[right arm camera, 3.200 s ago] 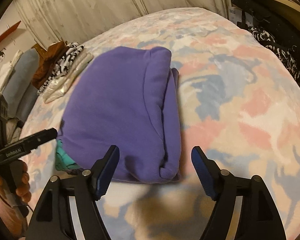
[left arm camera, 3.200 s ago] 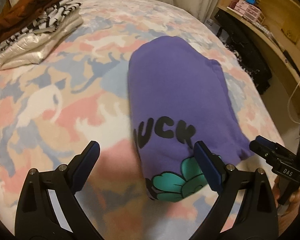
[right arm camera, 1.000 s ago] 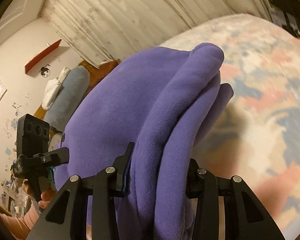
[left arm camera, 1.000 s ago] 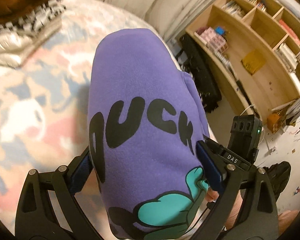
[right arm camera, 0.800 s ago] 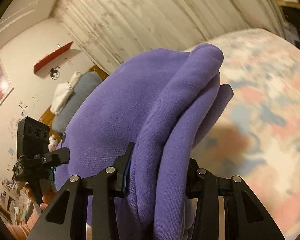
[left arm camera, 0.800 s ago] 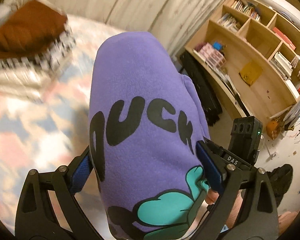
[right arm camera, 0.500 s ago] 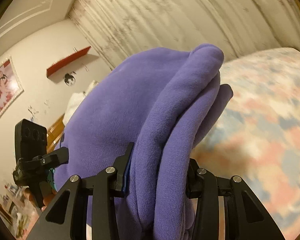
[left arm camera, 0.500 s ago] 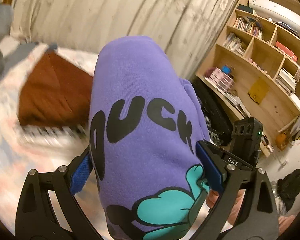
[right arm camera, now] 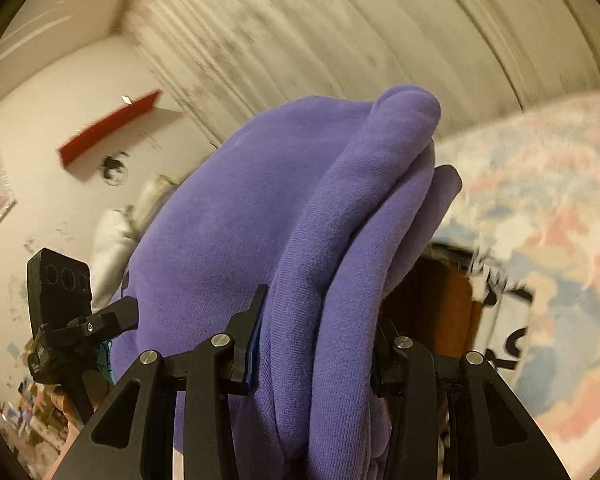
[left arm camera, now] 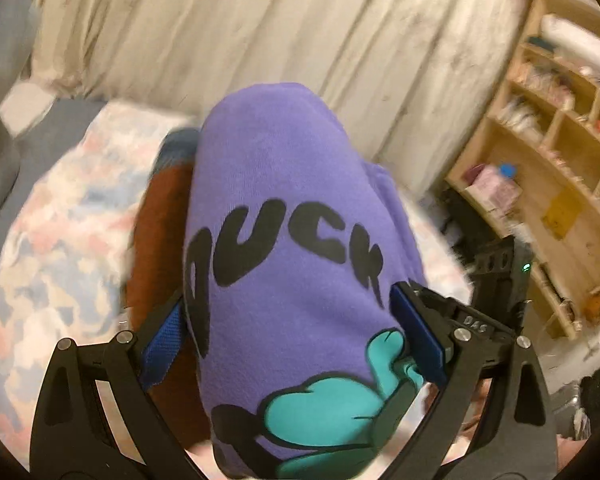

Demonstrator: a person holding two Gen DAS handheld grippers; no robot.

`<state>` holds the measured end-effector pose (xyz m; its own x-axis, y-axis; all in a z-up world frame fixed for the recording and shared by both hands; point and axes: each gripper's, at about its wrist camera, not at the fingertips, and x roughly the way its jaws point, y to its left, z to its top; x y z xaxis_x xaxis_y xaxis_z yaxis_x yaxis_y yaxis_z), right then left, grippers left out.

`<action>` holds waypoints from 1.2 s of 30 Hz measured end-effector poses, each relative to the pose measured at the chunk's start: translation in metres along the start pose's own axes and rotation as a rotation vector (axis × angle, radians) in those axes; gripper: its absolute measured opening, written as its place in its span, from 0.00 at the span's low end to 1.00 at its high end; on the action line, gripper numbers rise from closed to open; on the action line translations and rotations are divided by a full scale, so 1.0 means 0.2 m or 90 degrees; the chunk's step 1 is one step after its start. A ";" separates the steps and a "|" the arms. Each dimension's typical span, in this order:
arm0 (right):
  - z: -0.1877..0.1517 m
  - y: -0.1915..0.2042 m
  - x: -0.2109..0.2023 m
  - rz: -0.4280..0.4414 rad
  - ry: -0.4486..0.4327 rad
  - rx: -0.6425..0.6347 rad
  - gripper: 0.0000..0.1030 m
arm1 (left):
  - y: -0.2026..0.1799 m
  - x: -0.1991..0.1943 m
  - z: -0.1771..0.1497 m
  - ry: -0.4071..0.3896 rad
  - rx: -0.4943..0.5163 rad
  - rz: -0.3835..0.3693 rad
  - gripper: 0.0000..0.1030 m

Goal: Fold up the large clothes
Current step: 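Carry the hoodie with both tools onto the stack of folded clothes, then open both tools and release the hoodie on top of the stack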

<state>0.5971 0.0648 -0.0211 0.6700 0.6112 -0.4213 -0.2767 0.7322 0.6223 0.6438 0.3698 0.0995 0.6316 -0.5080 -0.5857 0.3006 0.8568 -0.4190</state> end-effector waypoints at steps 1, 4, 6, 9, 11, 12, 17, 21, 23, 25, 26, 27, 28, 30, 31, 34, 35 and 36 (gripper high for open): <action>0.00 -0.09 0.14 -0.017 0.021 0.005 0.38 | 0.07 0.07 -0.03 0.012 -0.003 0.019 0.94; -0.08 -0.21 0.43 -0.035 0.032 -0.005 0.40 | 0.28 0.17 -0.07 -0.020 -0.057 -0.031 1.00; -0.09 -0.24 0.49 -0.023 0.024 -0.002 0.41 | 0.34 0.16 -0.09 -0.043 -0.064 -0.057 1.00; -0.11 -0.22 0.52 -0.057 0.040 -0.035 0.48 | 0.35 0.14 -0.09 -0.060 -0.043 -0.032 1.00; -0.10 -0.19 0.47 -0.077 0.050 -0.059 0.59 | 0.30 0.10 -0.10 -0.069 -0.026 0.002 1.00; -0.11 -0.17 0.43 -0.085 0.052 -0.066 0.67 | 0.27 0.07 -0.10 -0.074 -0.019 0.027 1.00; -0.11 -0.15 0.18 -0.083 0.029 -0.073 0.85 | 0.11 -0.12 -0.21 -0.087 -0.005 0.135 1.00; -0.10 -0.24 0.00 -0.108 0.042 -0.073 0.85 | -0.01 -0.29 -0.31 -0.095 -0.005 0.158 1.00; -0.11 -0.24 -0.10 -0.121 0.046 -0.079 0.85 | -0.10 -0.35 -0.38 -0.097 -0.004 0.177 1.00; -0.15 -0.24 -0.21 -0.133 0.050 -0.087 0.85 | -0.19 -0.44 -0.45 -0.095 -0.006 0.183 1.00; -0.18 -0.22 -0.30 -0.138 0.052 -0.090 0.85 | -0.24 -0.47 -0.50 -0.093 -0.011 0.186 1.00; -0.20 -0.20 -0.36 -0.142 0.056 -0.092 0.85 | -0.30 -0.51 -0.54 -0.091 -0.015 0.186 1.00; -0.23 -0.18 -0.43 -0.142 0.060 -0.093 0.85 | -0.35 -0.54 -0.57 -0.091 -0.019 0.185 1.00; -0.28 -0.17 -0.60 -0.150 0.062 -0.098 0.85 | -0.48 -0.63 -0.65 -0.092 -0.023 0.185 1.00; -0.31 -0.18 -0.68 -0.153 0.062 -0.102 0.85 | -0.56 -0.69 -0.70 -0.091 -0.021 0.184 1.00; -0.40 -0.10 -0.96 -0.166 0.062 -0.118 0.85 | -0.74 -0.77 -0.82 -0.087 -0.005 0.193 1.00; -0.42 -0.08 -1.04 -0.168 0.062 -0.120 0.85 | -0.79 -0.79 -0.85 -0.088 -0.002 0.196 1.00; -0.44 -0.06 -1.16 -0.168 0.062 -0.121 0.85 | -0.85 -0.82 -0.89 -0.087 0.003 0.200 1.00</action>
<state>0.3845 -0.0600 0.0107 0.6697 0.4122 -0.6178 -0.2322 0.9064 0.3530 0.3611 0.2913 0.1434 0.7837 -0.2034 -0.5869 0.0794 0.9699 -0.2301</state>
